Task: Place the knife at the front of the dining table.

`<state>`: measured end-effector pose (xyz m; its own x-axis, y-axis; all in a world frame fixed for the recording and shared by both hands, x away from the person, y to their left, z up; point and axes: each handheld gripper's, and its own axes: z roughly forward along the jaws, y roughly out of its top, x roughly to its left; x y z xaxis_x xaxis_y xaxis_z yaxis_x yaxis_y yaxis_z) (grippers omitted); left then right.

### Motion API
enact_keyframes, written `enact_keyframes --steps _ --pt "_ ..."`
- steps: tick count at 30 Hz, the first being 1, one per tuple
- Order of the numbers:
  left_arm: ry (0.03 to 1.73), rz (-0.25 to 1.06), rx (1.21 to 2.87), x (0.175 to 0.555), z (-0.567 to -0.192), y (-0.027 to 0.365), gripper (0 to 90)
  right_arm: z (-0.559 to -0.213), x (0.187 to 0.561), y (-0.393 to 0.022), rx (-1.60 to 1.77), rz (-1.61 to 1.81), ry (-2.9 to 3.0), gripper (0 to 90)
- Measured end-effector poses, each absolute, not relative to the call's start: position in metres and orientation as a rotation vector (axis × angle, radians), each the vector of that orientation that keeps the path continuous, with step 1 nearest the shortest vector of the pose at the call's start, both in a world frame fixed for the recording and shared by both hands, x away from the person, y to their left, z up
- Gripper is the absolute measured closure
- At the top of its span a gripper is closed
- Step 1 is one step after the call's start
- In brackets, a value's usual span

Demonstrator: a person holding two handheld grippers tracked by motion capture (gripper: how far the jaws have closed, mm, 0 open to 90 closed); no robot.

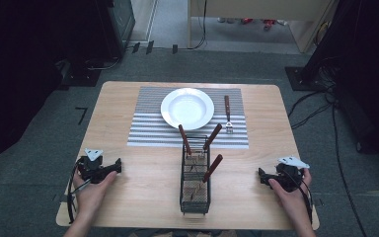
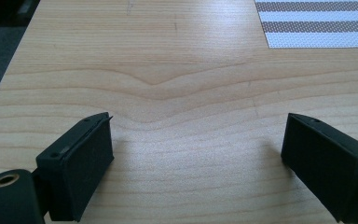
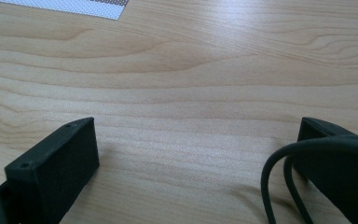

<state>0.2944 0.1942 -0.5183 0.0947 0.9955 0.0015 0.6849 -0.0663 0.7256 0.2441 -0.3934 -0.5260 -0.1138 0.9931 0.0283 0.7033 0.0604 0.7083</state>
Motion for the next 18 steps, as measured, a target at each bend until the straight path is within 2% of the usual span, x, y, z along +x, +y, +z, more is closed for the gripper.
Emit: enact_keyframes --steps 6,9,11,16,18 --pt "1.676 0.691 1.82 0.295 -0.515 0.196 9.5 -0.526 0.244 -0.394 1.68 0.81 1.879 0.0" --pt "1.692 0.68 1.79 0.295 -0.513 0.197 13.7 -0.526 0.244 -0.394 1.683 0.808 1.878 0.0" --pt "1.657 0.638 1.772 0.293 -0.508 0.195 13.7 -0.526 0.244 -0.394 1.683 0.808 1.878 0.0" --pt "1.516 0.679 1.816 0.284 -0.484 0.17 13.8 -0.526 0.244 -0.394 1.683 0.808 1.878 0.0" --pt "1.425 0.633 1.817 0.28 -0.467 0.153 13.8 -0.526 0.245 -0.393 1.687 0.807 1.87 0.0"
